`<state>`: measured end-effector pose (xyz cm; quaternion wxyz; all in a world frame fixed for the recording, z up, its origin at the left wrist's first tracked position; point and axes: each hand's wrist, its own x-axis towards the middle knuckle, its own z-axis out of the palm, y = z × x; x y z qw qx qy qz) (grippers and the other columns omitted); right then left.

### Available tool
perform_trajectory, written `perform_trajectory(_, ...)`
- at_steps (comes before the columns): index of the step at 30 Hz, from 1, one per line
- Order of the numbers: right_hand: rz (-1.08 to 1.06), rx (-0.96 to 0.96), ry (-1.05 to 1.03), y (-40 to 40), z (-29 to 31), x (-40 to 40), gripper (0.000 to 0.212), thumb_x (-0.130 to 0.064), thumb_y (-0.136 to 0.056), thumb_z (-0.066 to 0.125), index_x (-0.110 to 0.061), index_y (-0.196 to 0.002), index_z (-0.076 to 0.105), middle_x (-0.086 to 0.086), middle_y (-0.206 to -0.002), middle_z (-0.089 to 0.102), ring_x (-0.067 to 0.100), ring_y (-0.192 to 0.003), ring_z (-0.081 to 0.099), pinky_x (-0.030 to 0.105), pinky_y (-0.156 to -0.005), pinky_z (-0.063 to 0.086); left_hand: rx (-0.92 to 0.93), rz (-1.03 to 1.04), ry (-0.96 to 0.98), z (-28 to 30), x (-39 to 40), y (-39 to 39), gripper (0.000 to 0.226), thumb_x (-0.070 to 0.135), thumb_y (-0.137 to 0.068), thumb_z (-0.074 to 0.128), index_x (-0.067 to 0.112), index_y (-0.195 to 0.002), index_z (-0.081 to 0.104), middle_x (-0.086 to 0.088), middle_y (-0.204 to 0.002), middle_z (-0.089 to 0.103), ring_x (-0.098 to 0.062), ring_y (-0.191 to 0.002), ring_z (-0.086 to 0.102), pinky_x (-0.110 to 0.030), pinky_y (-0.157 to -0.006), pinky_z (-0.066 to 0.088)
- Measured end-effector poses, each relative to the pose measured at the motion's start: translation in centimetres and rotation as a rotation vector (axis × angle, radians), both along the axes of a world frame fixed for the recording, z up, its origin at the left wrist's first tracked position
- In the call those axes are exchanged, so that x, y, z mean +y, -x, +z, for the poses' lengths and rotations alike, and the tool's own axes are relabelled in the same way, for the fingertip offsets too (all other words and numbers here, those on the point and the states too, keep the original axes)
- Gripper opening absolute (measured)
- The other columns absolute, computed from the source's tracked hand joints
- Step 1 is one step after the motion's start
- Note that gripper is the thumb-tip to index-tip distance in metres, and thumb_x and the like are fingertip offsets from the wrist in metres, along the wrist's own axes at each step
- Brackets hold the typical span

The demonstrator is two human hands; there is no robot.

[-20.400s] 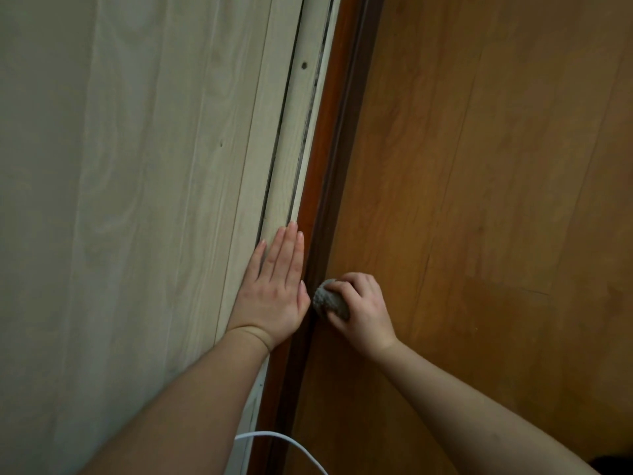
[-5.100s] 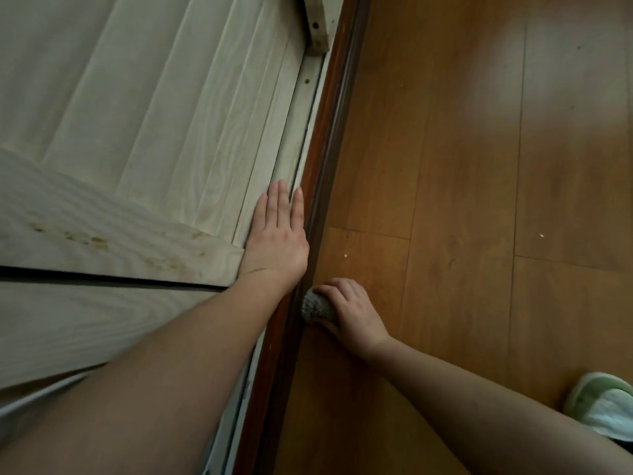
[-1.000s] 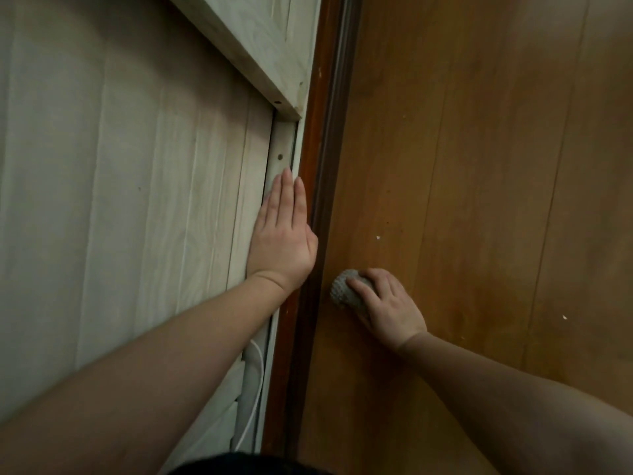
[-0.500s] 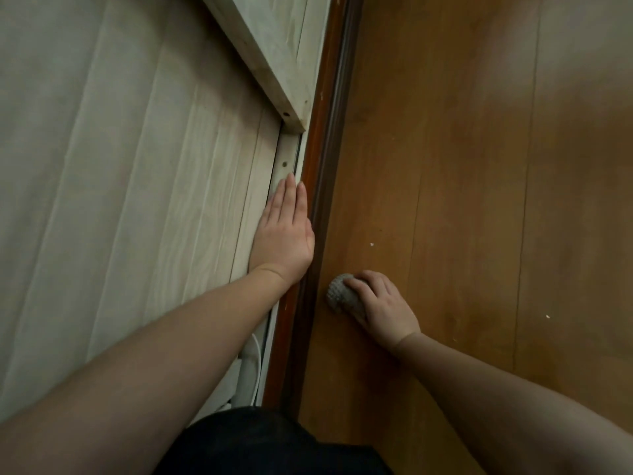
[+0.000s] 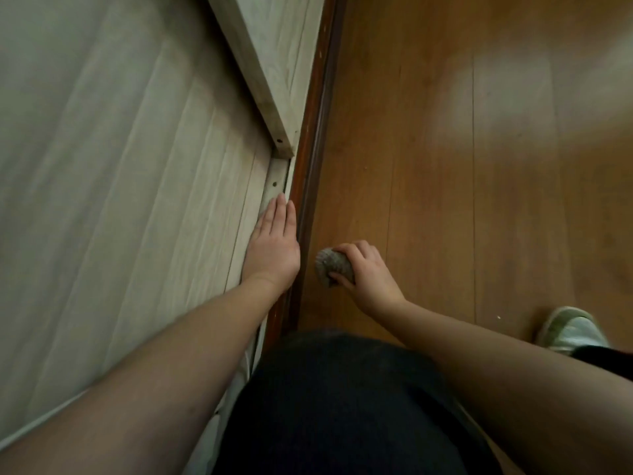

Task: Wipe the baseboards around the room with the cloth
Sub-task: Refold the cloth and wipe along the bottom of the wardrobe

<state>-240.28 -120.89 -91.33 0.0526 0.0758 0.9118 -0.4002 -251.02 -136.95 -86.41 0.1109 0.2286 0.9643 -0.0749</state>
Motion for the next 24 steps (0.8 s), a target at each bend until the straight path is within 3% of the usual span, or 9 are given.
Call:
perform_trajectory(7, -0.081, -0.052, 0.125, -1.5, -5.0, -3.5, 0.052, -0.033, -0.09, 0.069, -0.031, -0.136, 0.043, -0.009, -0.131, 0.045, 0.009, -0.122, 0.041, 0.026, -0.104, 0.038, 0.058, -0.033, 0.04, -0.8, -0.1, 0.0, 0.062, 0.034, -0.105, 0.02, 0.009, -0.157, -0.003, -0.01, -0.167, -0.009, -0.021, -0.153, -0.011, -0.034, -0.122, -0.006)
perform_trajectory(14, -0.006, 0.018, 0.183, -1.0, -6.5, -5.2, 0.052, -0.036, -0.091, 0.067, -0.028, -0.137, 0.044, -0.005, -0.133, 0.046, 0.011, -0.123, 0.04, 0.026, -0.106, 0.033, 0.082, -0.048, 0.022, -0.7, 0.0, 0.1, 0.064, 0.038, -0.104, 0.02, 0.009, -0.158, 0.002, -0.011, -0.167, -0.004, -0.022, -0.154, -0.006, -0.036, -0.123, -0.001)
perform_trajectory(17, 0.01, 0.002, 0.177, -1.2, -6.2, -4.4, 0.052, -0.034, -0.092, 0.067, -0.025, -0.138, 0.045, -0.004, -0.133, 0.047, 0.013, -0.124, 0.041, 0.03, -0.108, 0.037, 0.091, -0.075, 0.144, -0.1, 0.4, 0.1, 0.068, 0.044, -0.103, 0.012, 0.006, -0.157, -0.005, -0.015, -0.166, -0.007, -0.025, -0.154, -0.008, -0.039, -0.125, -0.001)
perform_trajectory(21, -0.05, -0.002, 0.175, -2.0, -6.1, -3.2, 0.05, -0.036, -0.092, 0.065, -0.027, -0.137, 0.046, -0.006, -0.132, 0.048, 0.01, -0.123, 0.041, 0.022, -0.103, 0.032, 0.209, -0.255, 0.42, 1.6, 0.1, 2.0, 0.074, 0.048, -0.098, -0.009, 0.002, -0.155, -0.008, -0.02, -0.165, -0.008, -0.031, -0.152, -0.013, -0.046, -0.119, -0.021)
perform_trajectory(24, -0.076, -0.02, 0.194, -2.4, -6.1, -3.5, 0.048, -0.037, -0.093, 0.064, -0.028, -0.136, 0.046, -0.007, -0.132, 0.048, 0.01, -0.122, 0.041, 0.021, -0.102, 0.031, 0.226, -0.185, 0.496, 2.4, -0.2, 2.3, 0.08, 0.051, -0.091, -0.019, 0.0, -0.153, -0.015, -0.022, -0.163, -0.015, -0.033, -0.151, -0.019, -0.048, -0.118, -0.023)
